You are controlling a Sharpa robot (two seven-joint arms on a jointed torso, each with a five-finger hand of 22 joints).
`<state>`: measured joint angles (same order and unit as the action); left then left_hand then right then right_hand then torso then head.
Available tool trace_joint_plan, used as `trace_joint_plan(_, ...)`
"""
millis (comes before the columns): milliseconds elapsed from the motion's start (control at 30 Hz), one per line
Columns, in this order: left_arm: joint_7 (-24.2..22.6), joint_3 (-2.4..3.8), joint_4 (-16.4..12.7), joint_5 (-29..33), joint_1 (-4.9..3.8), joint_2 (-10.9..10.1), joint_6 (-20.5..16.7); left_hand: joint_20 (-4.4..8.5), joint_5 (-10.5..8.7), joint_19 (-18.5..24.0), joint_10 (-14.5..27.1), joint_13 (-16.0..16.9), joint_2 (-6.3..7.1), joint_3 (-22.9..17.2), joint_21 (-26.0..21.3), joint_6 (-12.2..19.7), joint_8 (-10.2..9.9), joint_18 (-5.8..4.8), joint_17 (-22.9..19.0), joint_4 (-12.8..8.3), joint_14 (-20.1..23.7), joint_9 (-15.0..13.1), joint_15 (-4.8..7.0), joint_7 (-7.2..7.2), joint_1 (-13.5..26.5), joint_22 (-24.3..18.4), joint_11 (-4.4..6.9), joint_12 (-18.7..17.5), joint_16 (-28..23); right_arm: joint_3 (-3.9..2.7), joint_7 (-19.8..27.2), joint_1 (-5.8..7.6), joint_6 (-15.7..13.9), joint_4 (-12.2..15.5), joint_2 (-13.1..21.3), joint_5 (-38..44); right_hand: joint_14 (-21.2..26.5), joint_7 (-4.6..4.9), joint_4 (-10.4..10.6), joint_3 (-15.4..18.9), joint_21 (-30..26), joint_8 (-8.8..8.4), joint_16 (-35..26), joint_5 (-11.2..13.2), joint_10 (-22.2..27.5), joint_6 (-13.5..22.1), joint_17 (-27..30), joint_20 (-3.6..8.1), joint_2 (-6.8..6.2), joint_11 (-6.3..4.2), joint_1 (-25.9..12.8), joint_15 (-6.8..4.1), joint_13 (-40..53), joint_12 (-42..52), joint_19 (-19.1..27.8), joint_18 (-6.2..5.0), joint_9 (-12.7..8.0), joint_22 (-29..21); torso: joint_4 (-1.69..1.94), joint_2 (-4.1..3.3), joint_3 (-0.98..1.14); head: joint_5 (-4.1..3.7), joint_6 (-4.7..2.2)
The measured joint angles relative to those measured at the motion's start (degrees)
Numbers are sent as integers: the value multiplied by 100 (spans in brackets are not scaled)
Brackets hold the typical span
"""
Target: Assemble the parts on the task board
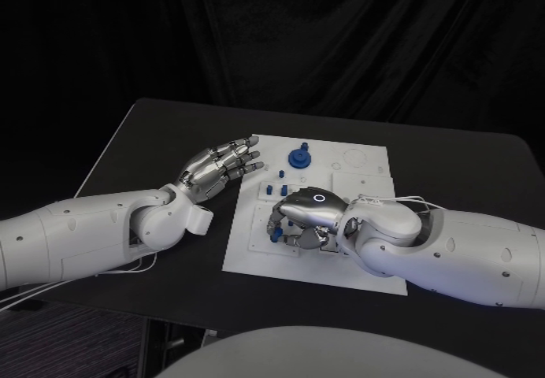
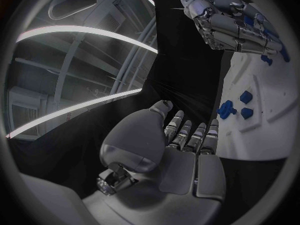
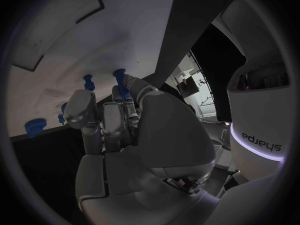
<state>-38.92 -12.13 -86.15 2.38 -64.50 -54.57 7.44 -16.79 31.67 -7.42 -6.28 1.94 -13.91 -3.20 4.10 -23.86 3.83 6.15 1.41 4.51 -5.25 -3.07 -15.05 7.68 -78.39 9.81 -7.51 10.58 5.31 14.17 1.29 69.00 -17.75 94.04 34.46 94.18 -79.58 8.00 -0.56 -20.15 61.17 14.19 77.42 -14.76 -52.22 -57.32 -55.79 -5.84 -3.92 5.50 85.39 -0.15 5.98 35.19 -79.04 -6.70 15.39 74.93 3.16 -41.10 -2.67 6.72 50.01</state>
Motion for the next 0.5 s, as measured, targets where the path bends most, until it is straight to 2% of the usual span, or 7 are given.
trace_joint_plan(333, 0, 0, 15, 60, 10, 23, 20, 0, 0, 0, 0, 0, 0, -15, 0, -21, 0, 0, 0, 15, 0, 0, 0, 21, 0, 0, 0, 0, 0, -26, -29, -72, 1, -78, -82, 1, 88, 61, 0, 0, -172, -194, -69, 0, 0, 206, 93, -36, 1, 0, 0, 55, 4, -109, 77, 0, 11, 0, 7, 2, -2, -4, 0)
trace_joint_plan(433, 0, 0, 18, 113, 13, 24, 32, 0, 0, 0, 0, 0, 0, -15, 0, -21, 0, 0, 0, 15, 0, 0, 0, 21, 0, 0, 0, 0, 0, -30, -41, -86, 1, -92, -94, 1, 145, 103, 1, 0, -283, -275, -110, 0, 43, 312, 168, -63, -2, -38, -3, 105, 21, -196, 146, 1, 1, 0, 7, 2, -3, -3, 0)
trace_joint_plan(500, 0, 0, 19, 143, 17, 24, 39, 0, 0, 0, 0, 0, 0, -15, 0, -21, 0, 0, -1, 15, 0, 1, 0, 21, 0, 0, 0, 0, 0, -30, -47, -94, 6, -100, -95, 1, 164, 127, 1, -1, -356, -355, -127, -1, 138, 414, 209, -84, -19, 16, -22, 124, 18, -239, 167, 0, -22, 0, 7, 2, -4, -6, 0)
